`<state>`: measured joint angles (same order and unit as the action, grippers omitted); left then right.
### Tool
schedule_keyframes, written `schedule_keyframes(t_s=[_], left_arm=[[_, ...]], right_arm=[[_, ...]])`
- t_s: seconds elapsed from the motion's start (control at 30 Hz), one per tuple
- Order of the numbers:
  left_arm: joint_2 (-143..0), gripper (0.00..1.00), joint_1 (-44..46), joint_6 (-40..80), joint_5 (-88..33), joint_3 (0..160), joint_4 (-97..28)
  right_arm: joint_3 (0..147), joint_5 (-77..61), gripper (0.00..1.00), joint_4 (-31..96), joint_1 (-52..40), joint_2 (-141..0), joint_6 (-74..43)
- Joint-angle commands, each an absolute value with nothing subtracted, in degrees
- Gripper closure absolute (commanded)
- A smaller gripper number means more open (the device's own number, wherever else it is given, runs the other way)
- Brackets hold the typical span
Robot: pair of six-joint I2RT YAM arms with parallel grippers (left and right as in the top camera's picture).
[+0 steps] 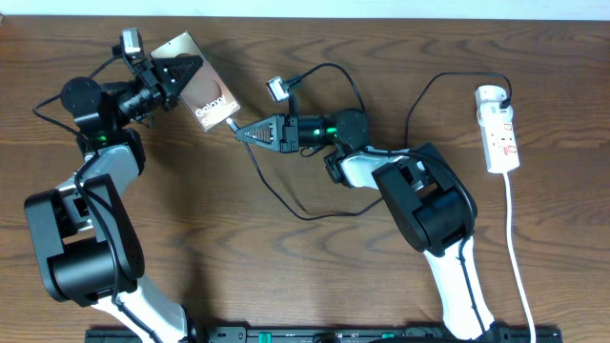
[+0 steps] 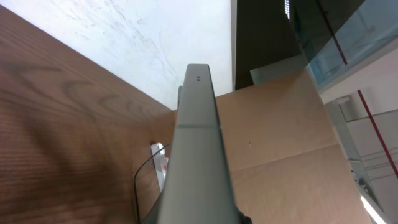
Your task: Plug charger to phone and switch on socket
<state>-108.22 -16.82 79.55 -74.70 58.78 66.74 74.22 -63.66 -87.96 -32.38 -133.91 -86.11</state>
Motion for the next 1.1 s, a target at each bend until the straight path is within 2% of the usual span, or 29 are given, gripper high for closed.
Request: schedule_keyframes(t_s=[0.0, 1.07], left_arm=[[-107.7, 0.93, -16.93, 80.51, -75.88, 59.31, 67.61], [-107.7, 0.93, -14.28, 79.83, -75.0, 59.31, 67.64]], right_arm=[[75.05, -62.92, 0.99, -90.28, -31.88, -133.95, -86.11], [75.05, -62.81, 0.99, -90.28, -32.67, -133.95, -86.13]])
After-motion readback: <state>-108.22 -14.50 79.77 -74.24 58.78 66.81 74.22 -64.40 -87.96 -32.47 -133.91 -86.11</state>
